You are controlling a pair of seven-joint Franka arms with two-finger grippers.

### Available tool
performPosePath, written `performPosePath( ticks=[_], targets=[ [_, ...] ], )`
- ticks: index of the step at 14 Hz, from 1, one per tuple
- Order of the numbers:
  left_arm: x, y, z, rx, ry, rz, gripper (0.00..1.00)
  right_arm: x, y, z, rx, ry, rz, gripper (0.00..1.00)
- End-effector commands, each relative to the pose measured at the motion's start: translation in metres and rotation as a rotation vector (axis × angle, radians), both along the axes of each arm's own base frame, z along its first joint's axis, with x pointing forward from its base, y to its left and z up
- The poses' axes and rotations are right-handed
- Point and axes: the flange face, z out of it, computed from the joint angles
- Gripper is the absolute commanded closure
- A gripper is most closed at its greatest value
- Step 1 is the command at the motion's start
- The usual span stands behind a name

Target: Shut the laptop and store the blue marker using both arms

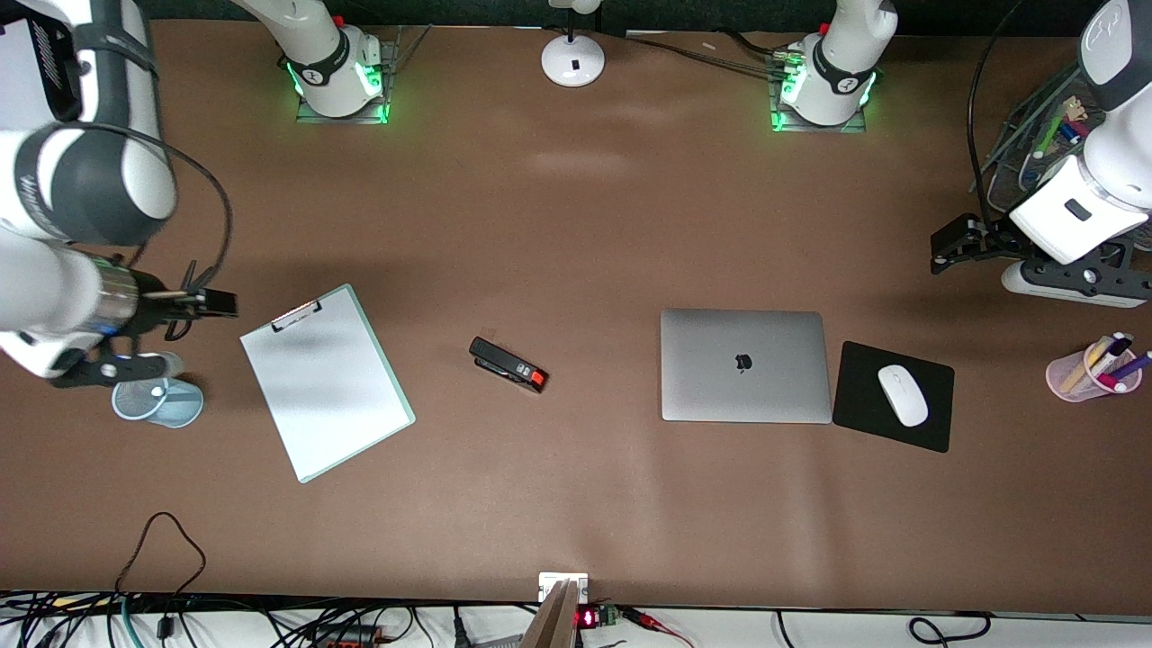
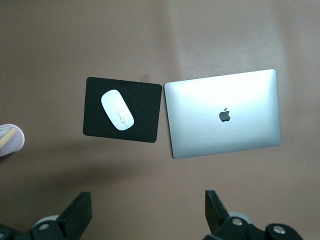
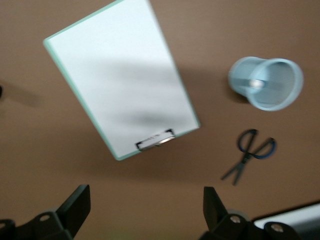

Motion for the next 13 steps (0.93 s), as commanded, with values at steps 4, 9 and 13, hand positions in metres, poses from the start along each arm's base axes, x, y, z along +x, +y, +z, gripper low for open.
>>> performPosePath(
  ticks=[4,9,13],
  targets=[
    [0.001,0.003,0.003,-0.019,0.021,-0.016,0.0,-0.033,-0.07,0.066,0.042,-0.109,-0.142,0.0],
    [0.001,0.002,0.003,-0.019,0.021,-0.016,0.0,-0.043,-0.055,0.086,0.056,-0.106,-0.139,0.0],
    [0.001,0.002,0.003,-0.019,0.021,-0.016,0.0,-0.063,-0.056,0.084,0.045,-0.142,-0.126,0.0]
  ],
)
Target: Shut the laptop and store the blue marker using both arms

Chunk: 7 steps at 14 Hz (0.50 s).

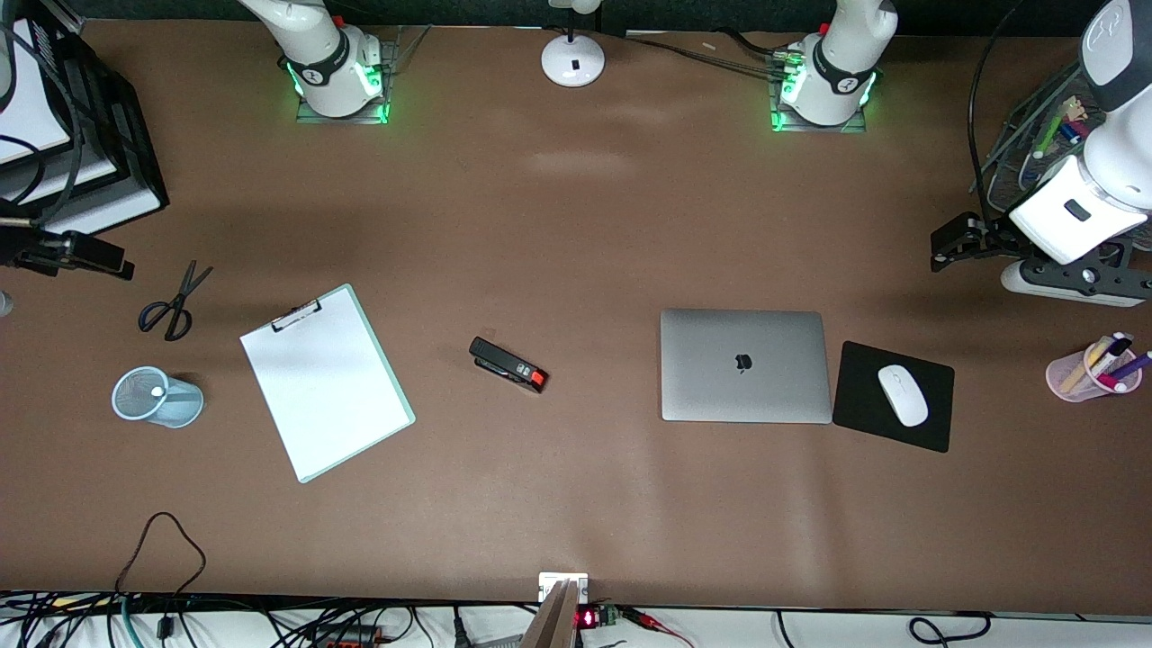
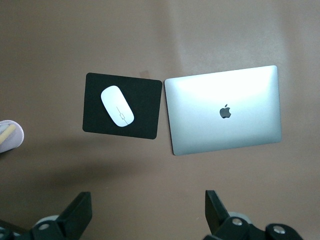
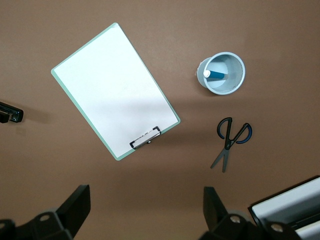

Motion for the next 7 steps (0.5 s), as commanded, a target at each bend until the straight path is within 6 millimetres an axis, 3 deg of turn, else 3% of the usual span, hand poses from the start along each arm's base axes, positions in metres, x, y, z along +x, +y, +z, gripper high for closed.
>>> performPosePath(
  ticks=[1,3,7],
  targets=[
    [0.002,0.001,0.004,-0.02,0.006,-0.018,0.0,-0.027,-0.001,-0.002,-0.009,-0.033,0.001,0.0],
    [0.002,0.0,0.004,-0.02,0.006,-0.02,0.0,-0.042,-0.002,0.001,-0.002,-0.028,-0.011,0.0],
    [0.002,0.001,0.004,-0.02,0.006,-0.018,0.0,-0.054,0.002,0.014,-0.005,-0.043,-0.004,0.0]
  ],
)
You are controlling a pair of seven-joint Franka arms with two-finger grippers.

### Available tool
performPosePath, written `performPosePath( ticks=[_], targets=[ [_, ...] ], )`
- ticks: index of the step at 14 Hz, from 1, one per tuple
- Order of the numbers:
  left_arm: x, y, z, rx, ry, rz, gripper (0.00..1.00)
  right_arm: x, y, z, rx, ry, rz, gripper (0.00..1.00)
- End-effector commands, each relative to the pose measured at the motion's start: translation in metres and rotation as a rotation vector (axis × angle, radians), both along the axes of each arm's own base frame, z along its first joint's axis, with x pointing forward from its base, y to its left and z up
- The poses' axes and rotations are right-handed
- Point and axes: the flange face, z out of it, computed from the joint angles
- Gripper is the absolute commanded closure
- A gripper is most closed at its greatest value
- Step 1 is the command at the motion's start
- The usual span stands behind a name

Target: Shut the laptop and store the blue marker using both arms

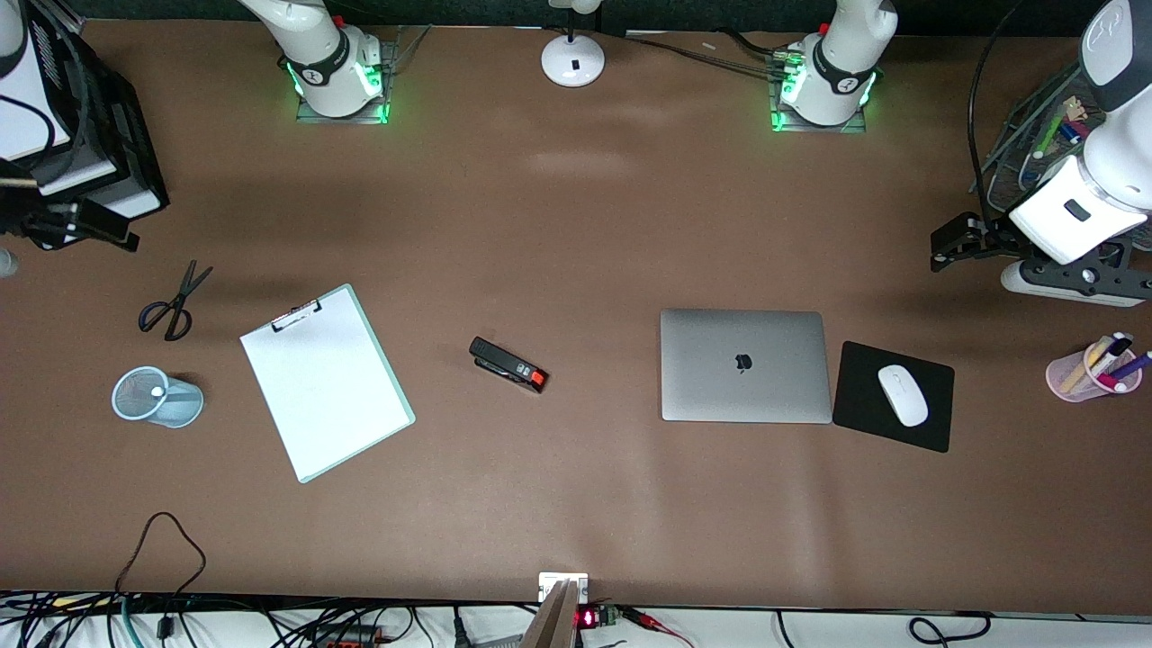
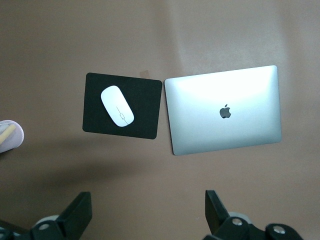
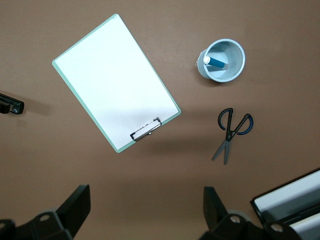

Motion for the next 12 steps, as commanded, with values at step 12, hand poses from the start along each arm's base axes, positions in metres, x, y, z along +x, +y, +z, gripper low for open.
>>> performPosePath(
  ticks=[12],
  targets=[
    [0.0019,0.0016,0.0042,-0.02,0.007,-0.016,0.0,-0.0141,0.0055,0.004,-0.008,0.017,0.001,0.0]
  ],
)
